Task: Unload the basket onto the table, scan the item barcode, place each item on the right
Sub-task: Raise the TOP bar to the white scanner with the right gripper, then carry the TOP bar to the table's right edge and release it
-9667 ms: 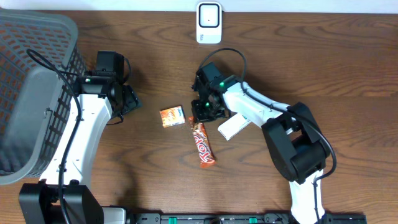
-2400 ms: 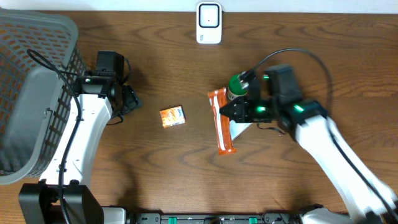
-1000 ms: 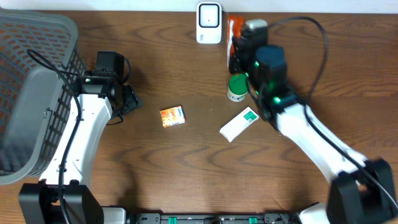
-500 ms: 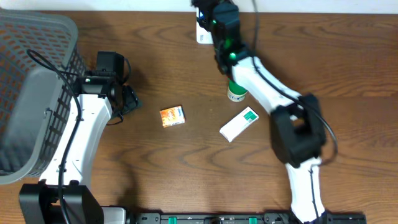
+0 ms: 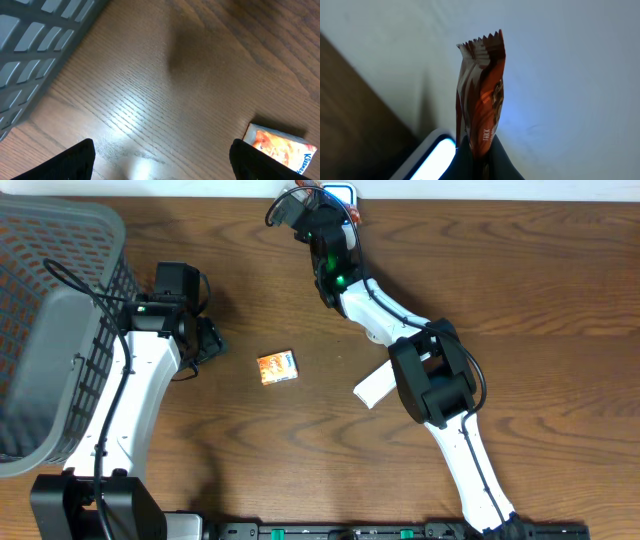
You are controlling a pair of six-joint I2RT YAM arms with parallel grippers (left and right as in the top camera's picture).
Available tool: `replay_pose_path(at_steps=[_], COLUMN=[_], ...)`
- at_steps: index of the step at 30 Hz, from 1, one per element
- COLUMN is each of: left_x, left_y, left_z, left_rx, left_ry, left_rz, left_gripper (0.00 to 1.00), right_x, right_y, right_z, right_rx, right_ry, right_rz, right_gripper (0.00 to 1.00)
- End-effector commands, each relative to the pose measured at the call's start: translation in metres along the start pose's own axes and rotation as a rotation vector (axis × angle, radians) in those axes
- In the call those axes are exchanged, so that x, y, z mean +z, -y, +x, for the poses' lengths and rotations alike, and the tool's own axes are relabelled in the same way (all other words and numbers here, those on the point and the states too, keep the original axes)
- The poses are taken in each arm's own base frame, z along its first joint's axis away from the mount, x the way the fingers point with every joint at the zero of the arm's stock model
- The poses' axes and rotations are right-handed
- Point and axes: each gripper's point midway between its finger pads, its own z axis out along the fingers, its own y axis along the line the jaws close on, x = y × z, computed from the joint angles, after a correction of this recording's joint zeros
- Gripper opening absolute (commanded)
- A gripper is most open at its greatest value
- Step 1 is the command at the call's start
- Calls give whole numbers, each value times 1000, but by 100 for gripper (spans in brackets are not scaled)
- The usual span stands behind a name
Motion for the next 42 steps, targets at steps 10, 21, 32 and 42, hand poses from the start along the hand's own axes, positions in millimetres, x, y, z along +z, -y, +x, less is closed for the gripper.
replay_pose_path(at_steps=[10, 21, 32, 42], left_x=[2, 2, 2, 2], left_y=[-5, -5, -5, -5], left_z=[1, 1, 1, 1], left_rx=[2, 1, 1, 1], left_ry=[1, 1, 1, 1], left_rz=[-19, -19, -19, -19], left_gripper=[86, 86, 86, 87], right_x=[-47, -187, -266, -318], right_y=[99, 200, 270, 273], right_z=[-35, 35, 227, 413], right_rx=[-129, 294, 654, 893], right_ry=[-165, -628, -1159, -1359], right_rz=[3, -69, 125, 320], right_gripper=[1, 1, 1, 1])
